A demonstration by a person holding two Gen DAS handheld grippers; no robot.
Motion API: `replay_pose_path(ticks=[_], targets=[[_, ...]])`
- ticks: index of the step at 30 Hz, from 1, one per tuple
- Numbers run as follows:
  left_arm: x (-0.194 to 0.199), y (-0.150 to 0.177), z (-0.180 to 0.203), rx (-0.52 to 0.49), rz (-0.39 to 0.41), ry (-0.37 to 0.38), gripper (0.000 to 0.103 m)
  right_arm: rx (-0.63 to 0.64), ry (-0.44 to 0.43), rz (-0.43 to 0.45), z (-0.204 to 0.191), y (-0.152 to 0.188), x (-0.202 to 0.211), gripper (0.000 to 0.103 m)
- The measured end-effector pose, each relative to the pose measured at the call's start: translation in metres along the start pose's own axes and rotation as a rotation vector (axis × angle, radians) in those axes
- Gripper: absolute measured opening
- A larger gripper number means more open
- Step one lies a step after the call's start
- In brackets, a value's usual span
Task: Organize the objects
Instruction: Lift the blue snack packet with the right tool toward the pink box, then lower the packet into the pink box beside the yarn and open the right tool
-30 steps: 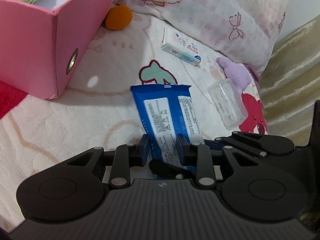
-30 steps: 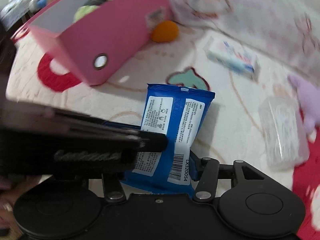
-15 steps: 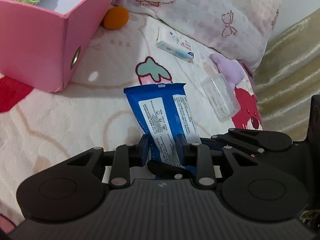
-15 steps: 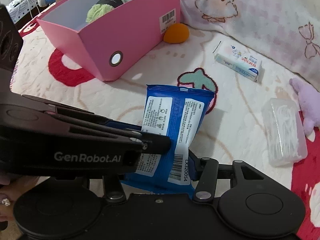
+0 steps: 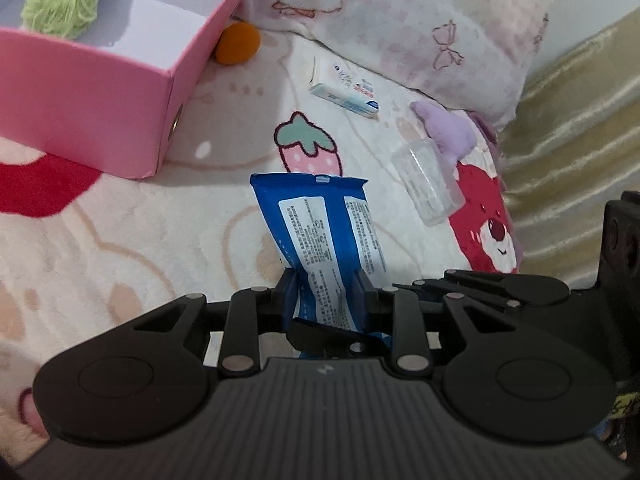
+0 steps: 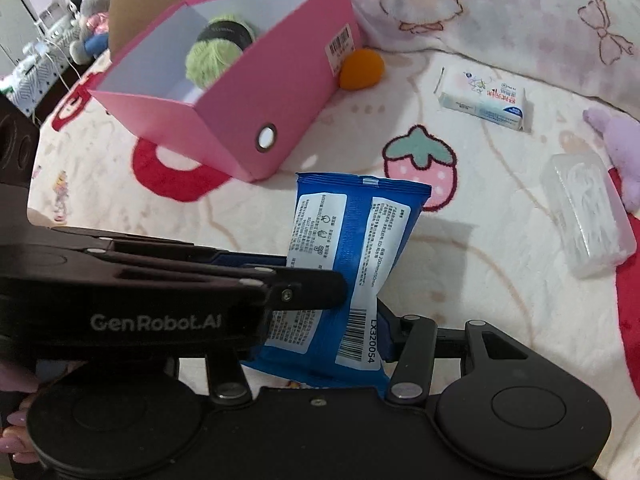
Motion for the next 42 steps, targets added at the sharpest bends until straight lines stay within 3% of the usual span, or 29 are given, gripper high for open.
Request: replay_pose_path(ticks=[9, 18, 27, 42], targets=[[0.030, 0.008, 0.014, -0.029, -0.012, -0.028, 0.026, 0.042, 0.027, 0.082, -0.019, 0.007, 0.029, 0.056], [0.060, 0.013, 0.026, -0.075, -0.067, -0.068, 0.026, -0.004, -0.001, 0.107, -0.037, 0.015, 0.050, 0.056], [0.108, 0.011, 0.045, -0.138, -0.016, -0.047, 0.027, -0.058, -0.038, 0.186, -0.055, 0.008, 0.089, 0.058], [0.167, -0.016, 0.047, -0.167, 0.036, -0.050, 0.028, -0.038, -0.051, 0.190, -0.092, -0.033, 0.119, 0.059]])
Point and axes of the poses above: each gripper's, at about its wrist camera, not at the fingertips, and x roughly against the way its jaws point, z to its right, y to its underside, the point moved 6 cm from there along -x, roughly the way its jaws point, and after that the axes turned 7 degrees about x, right-handed, at the moved point
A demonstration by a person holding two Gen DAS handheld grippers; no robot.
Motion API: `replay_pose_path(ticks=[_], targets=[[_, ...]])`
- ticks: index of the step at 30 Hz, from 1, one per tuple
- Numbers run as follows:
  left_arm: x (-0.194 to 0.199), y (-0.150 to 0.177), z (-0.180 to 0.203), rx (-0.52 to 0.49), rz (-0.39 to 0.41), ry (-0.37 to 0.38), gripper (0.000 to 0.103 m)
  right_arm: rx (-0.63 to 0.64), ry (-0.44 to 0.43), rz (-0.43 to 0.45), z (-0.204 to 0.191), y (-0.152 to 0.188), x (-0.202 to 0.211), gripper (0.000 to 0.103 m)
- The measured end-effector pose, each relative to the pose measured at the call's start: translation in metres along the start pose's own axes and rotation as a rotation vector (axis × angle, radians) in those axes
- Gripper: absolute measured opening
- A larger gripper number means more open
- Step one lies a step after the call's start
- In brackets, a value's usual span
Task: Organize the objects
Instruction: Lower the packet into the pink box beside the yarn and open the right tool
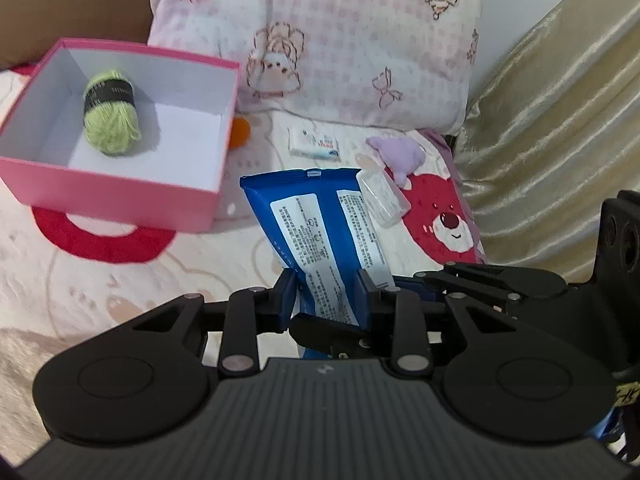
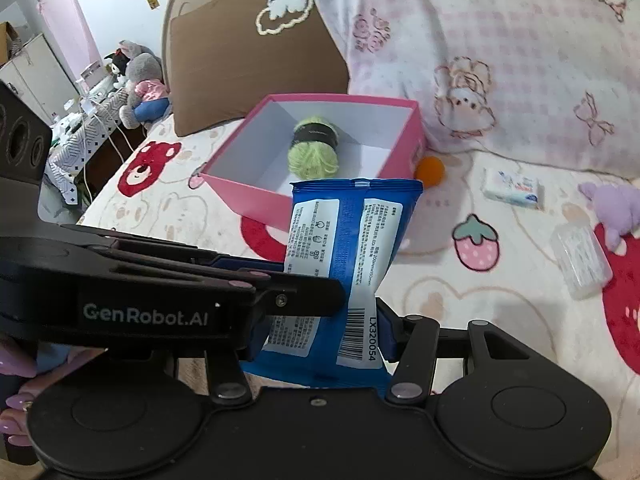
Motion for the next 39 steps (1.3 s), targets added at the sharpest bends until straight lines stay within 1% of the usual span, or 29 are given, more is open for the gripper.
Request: replay_pose_path(ticks=[2, 7, 14, 19, 23, 28, 31, 35, 39], targets=[[0.005, -0.005, -0.004, 0.020, 0.001, 0.005, 0.028, -0.009, 0.003, -0.007, -0.005, -0.006, 0.000, 0.059], [0.017, -0.016, -0.013, 0.053, 0.022, 0.016, 0.028, 0.025, 0.005, -0.008, -0.016, -0.022, -0.001, 0.059], [0.031, -0.039, -0.029, 0.066, 0.079, 0.000, 0.028, 0.066, -0.010, 0.039, -0.027, -0.047, -0.009, 0.058], [0.030, -0.064, -0.048, 0.099, 0.124, -0.014, 0.030, 0.107, -0.012, 0.061, -0.032, -0.074, -0.027, 0.057], [0.019, -0.089, -0.068, 0.141, 0.141, -0.017, 0.030, 0.127, -0.006, 0.053, -0.028, -0.098, -0.049, 0.055], [-0.003, -0.115, -0.097, 0.238, 0.127, -0.009, 0.030, 0.200, 0.013, -0.003, -0.025, -0.121, -0.083, 0.055], [-0.019, -0.129, -0.115, 0.265, 0.120, -0.016, 0.030, 0.170, -0.005, -0.049, -0.018, -0.135, -0.108, 0.054], [-0.045, -0.137, -0.145, 0.340, 0.095, -0.003, 0.030, 0.159, 0.011, -0.096, -0.013, -0.141, -0.141, 0.053], [-0.072, -0.150, -0.170, 0.394, 0.062, 0.021, 0.030, 0.175, 0.046, -0.114, -0.007, -0.147, -0.169, 0.053]])
Point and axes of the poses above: each gripper's, at about its wrist camera, not at the fingertips, and x roughly against the way its jaws point, z to its right, y to its underside, the point moved 6 cm from there along -x, roughly the way its jaws point, and after that the axes turned 7 degrees about x, right-handed, at the moved point
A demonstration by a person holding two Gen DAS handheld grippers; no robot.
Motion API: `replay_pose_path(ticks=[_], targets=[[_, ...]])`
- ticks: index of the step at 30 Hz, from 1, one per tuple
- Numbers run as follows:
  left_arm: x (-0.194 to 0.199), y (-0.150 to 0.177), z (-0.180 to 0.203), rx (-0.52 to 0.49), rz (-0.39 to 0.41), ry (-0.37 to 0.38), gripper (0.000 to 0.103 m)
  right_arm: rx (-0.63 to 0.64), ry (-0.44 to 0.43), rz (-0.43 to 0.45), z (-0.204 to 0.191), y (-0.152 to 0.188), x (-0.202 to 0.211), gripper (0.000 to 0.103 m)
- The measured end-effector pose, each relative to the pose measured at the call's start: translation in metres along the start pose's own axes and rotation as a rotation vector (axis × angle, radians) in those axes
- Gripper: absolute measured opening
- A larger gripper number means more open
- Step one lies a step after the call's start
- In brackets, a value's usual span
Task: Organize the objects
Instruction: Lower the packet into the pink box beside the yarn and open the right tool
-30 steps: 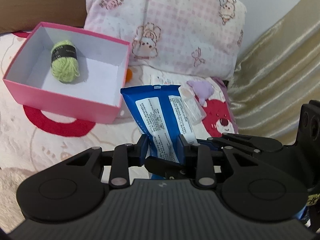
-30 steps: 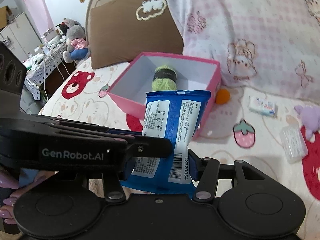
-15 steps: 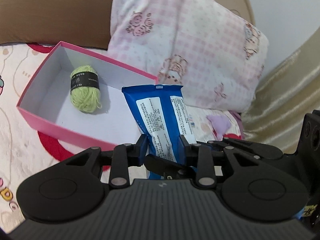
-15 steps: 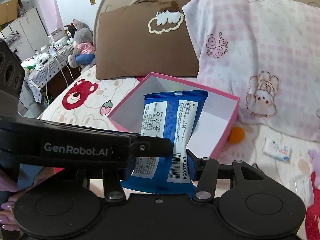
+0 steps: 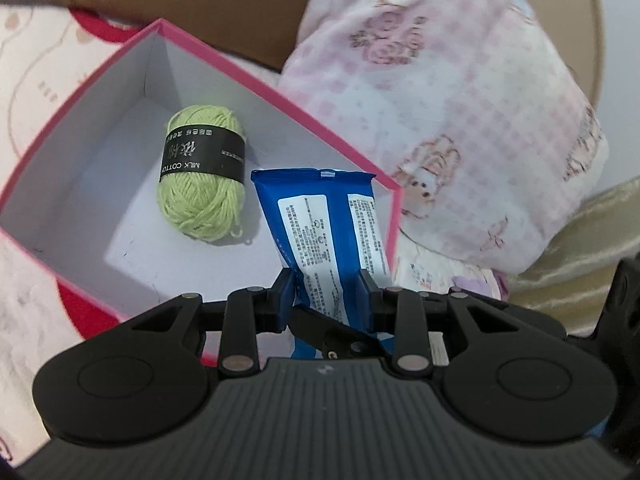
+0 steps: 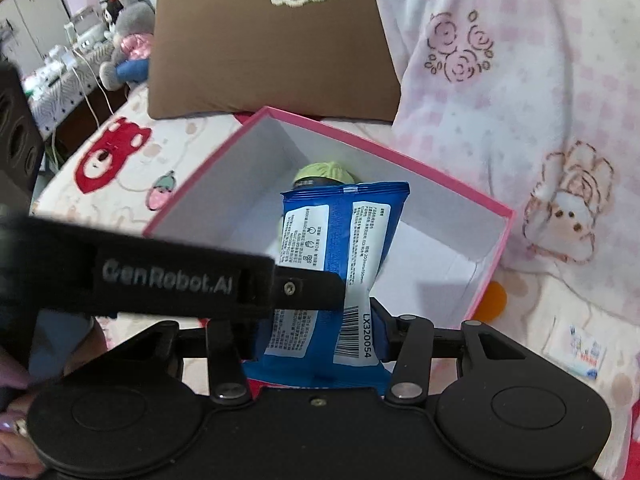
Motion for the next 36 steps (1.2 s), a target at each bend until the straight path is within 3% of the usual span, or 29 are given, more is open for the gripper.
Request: replay_pose_path(ticks=[5, 8, 22, 36], targets=[[-0.019, -0.012, -0.009, -0.005, 0.048, -0.034, 0.030, 0.017, -0.014, -0.018, 0.010, -0.012, -0.025, 0.052], [-0.034, -0.019, -0.019, 0.078, 0.026, -0.029, 0.030, 0.021, -0.010, -0.039, 0.018, -0.009, -0.036, 0.052], [-0.070, -0.011, -0.034, 0.002, 0.048, -0.067, 0.030, 0.057, 0.017, -0.055, 0.029, -0.001, -0.068, 0.051], [-0.086, -0.020, -0.046, 0.025, 0.021, -0.055, 0.027, 0.182, 0.081, -0.132, 0.032, -0.004, -0.091, 0.050]])
Point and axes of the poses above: each gripper's, at about its wrist camera, not at the fingertips, and x roughly against the way its jaws point, z to its right, y to its underside, the point moved 6 cm from there along -x, roughly the way its jaws point, and after that the axes turned 7 degrees about x, right-handed, at the moved point
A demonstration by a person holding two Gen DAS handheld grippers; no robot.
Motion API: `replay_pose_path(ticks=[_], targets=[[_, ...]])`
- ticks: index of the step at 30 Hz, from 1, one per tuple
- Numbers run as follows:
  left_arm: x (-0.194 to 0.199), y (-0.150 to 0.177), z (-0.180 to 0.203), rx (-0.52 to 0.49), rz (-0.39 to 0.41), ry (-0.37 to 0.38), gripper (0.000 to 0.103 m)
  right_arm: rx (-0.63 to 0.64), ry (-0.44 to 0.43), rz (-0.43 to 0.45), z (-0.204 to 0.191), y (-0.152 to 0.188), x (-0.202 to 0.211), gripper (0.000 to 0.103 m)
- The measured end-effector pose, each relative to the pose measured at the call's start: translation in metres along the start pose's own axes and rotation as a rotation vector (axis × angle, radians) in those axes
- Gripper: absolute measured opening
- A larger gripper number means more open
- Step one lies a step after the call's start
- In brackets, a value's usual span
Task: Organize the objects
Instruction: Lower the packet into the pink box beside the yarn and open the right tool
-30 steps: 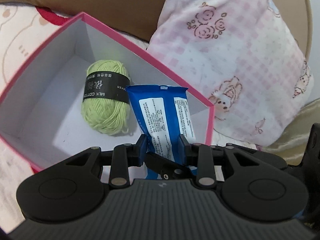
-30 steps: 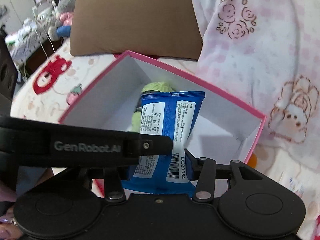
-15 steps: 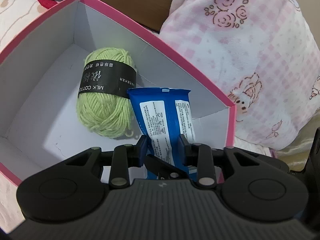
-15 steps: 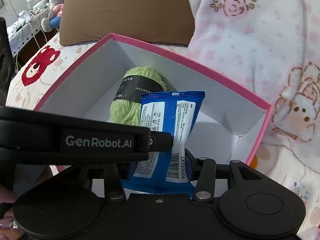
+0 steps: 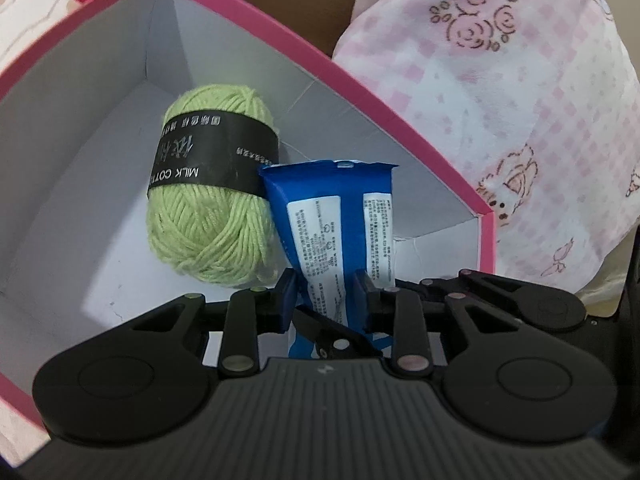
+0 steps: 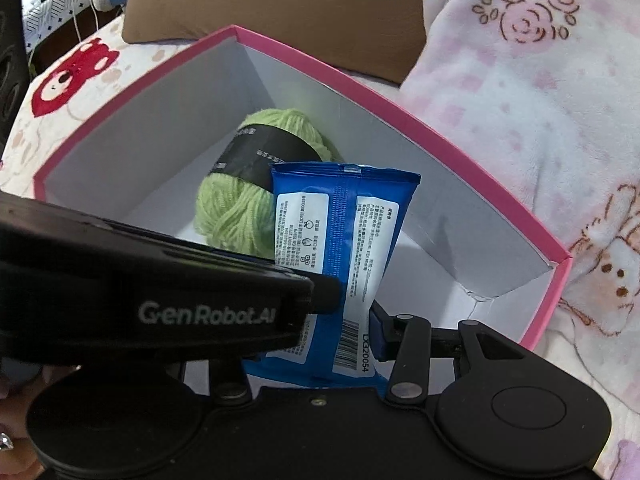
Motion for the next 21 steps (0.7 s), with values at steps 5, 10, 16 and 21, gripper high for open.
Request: replay_pose_path(ticks=[5, 10, 16, 21], targets=[[-0.009, -0.002, 0.000, 0.018, -0.009, 0.015, 0.027, -0.037, 0.010, -0.030, 0.010, 0.006, -0.004, 0.050], [-0.014, -0.004, -0.003, 0.042, -0.003, 0.008, 0.026, -0.019, 0.011, -0.057, 0.015, 0.004, -0.010, 0.050], [-0.018, -0.008, -0.011, 0.068, 0.013, -0.010, 0.028, 0.054, -0.014, -0.057, 0.020, 0.005, -0.013, 0.054], [-0.020, -0.008, -0.006, 0.049, 0.020, -0.012, 0.027, 0.088, 0.036, -0.035, 0.018, 0.010, -0.009, 0.052]])
Point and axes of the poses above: each gripper's, at about its wrist camera, not at the fingertips, and x roughly against the way its jaws point, z to its right, y to its underside, the point moved 6 cm from there along -x, roughly the way its jaws point, and after that the axes turned 7 degrees about x, right-handed, at the moved point
